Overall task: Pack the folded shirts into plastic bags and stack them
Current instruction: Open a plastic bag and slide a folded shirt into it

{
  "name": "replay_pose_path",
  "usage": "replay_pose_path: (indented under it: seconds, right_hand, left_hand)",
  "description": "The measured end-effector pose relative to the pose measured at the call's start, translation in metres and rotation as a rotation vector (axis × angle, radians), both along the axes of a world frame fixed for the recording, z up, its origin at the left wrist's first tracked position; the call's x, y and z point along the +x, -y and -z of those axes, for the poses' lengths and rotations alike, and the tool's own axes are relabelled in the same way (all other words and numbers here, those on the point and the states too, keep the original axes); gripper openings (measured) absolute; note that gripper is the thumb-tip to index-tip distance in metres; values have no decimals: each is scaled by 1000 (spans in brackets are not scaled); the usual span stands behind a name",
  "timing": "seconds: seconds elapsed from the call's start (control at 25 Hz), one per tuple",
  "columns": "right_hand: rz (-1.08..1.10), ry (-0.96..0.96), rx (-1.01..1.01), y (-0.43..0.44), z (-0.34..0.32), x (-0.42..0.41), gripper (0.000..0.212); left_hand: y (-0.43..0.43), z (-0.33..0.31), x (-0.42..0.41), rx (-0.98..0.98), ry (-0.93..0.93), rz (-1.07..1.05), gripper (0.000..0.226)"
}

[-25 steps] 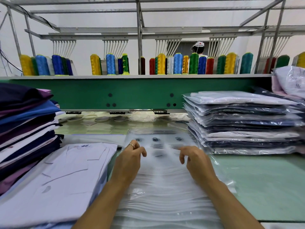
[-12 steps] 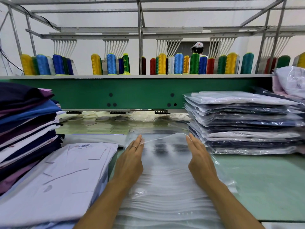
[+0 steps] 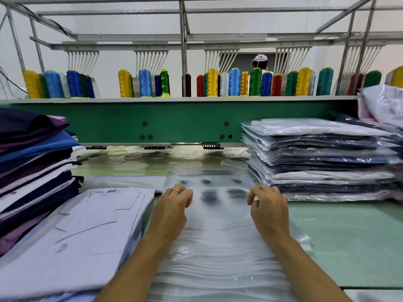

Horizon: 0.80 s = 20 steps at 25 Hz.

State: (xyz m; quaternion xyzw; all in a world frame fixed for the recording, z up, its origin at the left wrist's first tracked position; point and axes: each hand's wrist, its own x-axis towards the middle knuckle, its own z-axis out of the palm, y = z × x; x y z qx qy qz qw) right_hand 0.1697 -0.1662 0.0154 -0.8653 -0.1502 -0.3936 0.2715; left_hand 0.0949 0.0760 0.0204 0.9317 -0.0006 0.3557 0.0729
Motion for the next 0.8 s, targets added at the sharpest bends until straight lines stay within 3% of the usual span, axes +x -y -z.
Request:
replay_pose_path:
  seconds: [0.16,0.24,0.4,0.52,0.68,0.8]
  right_hand:
    - [-17,16,-23,-2,-1,-1,45]
    - [-80,-81,-96,-2,3,3,48]
    - [-232,-382,-265,-1,15,13,38]
    - [-261,-469,-336,-1,20,18,36]
    - [-244,-484,-457,-3,21,18,42]
    - [-261,-475,-453,-3,20,14,44]
  left_hand:
    - [2,-2,3,-94,135,45,43]
    - [1,2,3,-110,46,58,39]
    - [-4,19,10,-126,-317,90,37]
    - [-5,27,15,-101,-488,102,38]
    - [-5,30,15,-99,-550,80,43]
    - [1,27,11,-83,-479,67,39]
